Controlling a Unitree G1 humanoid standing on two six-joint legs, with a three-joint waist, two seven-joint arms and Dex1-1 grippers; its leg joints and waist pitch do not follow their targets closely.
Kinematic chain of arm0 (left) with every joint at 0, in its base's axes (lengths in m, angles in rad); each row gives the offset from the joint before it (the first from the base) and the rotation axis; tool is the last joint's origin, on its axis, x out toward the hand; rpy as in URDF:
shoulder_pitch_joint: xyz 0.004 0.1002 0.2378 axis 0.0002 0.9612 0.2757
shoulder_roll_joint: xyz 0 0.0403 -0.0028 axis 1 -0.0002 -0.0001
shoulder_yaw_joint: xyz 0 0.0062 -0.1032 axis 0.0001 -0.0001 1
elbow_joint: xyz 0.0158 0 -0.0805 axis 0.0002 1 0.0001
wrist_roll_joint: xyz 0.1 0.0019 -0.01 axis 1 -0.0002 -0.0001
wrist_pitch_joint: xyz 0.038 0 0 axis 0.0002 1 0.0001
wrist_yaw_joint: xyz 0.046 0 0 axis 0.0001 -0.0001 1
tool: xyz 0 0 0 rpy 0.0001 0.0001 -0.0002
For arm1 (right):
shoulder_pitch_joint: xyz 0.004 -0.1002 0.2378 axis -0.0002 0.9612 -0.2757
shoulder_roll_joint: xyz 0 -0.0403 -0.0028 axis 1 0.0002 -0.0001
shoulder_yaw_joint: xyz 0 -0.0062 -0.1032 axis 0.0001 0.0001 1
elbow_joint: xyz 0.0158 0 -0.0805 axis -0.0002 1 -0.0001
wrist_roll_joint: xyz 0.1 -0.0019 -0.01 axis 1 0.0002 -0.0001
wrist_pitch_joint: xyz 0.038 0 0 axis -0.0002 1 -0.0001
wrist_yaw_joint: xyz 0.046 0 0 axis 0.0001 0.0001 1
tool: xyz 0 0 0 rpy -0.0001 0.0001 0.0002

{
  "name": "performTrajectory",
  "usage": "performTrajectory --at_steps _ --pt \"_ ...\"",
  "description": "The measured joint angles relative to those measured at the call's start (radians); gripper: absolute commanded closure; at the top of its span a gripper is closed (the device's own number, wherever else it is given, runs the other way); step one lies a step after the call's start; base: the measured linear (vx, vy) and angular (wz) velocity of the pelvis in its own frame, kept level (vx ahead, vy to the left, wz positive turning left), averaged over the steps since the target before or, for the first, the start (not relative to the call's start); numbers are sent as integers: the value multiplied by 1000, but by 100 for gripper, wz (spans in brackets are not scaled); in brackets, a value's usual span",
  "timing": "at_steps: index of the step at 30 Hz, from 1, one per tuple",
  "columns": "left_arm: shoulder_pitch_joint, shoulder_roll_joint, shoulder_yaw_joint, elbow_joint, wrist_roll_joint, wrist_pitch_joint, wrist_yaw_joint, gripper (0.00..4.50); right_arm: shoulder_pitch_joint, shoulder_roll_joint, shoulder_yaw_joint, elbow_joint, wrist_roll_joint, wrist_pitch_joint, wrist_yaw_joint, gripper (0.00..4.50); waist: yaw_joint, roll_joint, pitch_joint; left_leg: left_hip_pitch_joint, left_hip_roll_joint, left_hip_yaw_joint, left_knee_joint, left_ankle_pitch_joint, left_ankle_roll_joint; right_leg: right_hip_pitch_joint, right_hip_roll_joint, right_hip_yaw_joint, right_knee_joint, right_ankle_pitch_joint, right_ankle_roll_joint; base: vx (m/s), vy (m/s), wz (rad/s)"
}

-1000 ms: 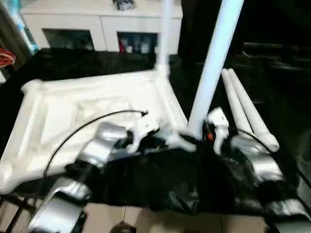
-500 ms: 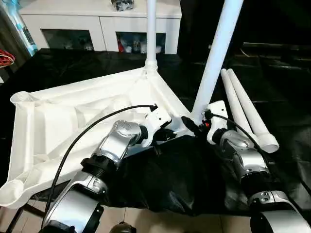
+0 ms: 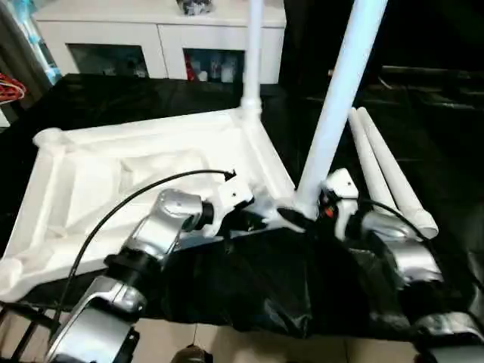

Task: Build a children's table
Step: Rotate leg to tighten

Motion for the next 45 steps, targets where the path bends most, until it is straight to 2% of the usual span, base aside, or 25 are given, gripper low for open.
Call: performTrajectory --at_steps 2,6,15,18,22,29,35,36,37,39,41,45 --pt "5 16 -2 -6 -8 -5 -33 450 13 -19 15 -26 0 1 49 66 6 0 0 0 0 0 0 0 0 0 0 0 1 0 0 0 0 0" --pt "19 36 -6 -25 -17 -9 -84 450 32 -46 33 -65 4 17 114 105 13 0 0 0 1 0 0 0 0 0 0 0 1 0 0 0 0 0" --pt "19 47 -8 -25 -24 -12 -107 450 31 -53 39 -73 9 30 132 168 15 0 0 -1 0 0 1 0 0 0 0 0 1 0 0 0 0 0" --pt "19 46 -7 -24 -23 -12 -100 450 31 -48 37 -73 7 33 116 173 14 0 0 0 1 0 1 0 0 0 0 0 1 0 0 0 0 0" --pt "9 19 5 3 -8 -9 -26 450 12 -3 12 -26 -18 24 -2 177 8 0 0 1 0 0 1 0 0 0 0 0 2 0 0 0 0 0" --pt "-93 -107 27 157 35 28 224 450 -115 115 -60 163 -60 15 -377 178 -13 0 0 1 0 0 1 0 -1 0 0 0 2 -1 2 0 0 0" --pt "-140 -170 33 233 50 28 336 450 -167 152 -91 252 -65 -13 -528 178 -15 0 0 1 0 0 1 0 0 1 0 0 1 1 -1 0 0 0" --pt "-140 -171 33 235 53 20 339 450 -167 156 -96 258 -65 -21 -534 122 -14 0 0 1 0 0 1 0 0 2 0 0 2 1 -2 0 0 0" --pt "-141 -171 32 239 57 11 339 450 -167 161 -106 262 -65 -26 -534 108 -14 1 -1 1 0 0 1 0 0 2 0 0 2 1 -2 0 0 0" --pt "-145 -172 32 244 63 3 339 450 -167 166 -110 263 -65 -31 -534 106 -14 1 -1 0 0 -1 1 0 0 1 0 0 2 1 -2 0 0 0" --pt "-145 -172 29 248 71 -12 339 450 -166 171 -119 263 -60 -30 -532 75 -15 1 0 0 0 -1 1 0 0 1 0 0 2 1 -2 0 0 0" --pt "-149 -171 21 269 80 -49 347 450 -166 173 -117 264 -63 -40 -533 43 -14 1 0 0 0 -1 1 0 0 1 0 0 2 1 -2 0 0 0"
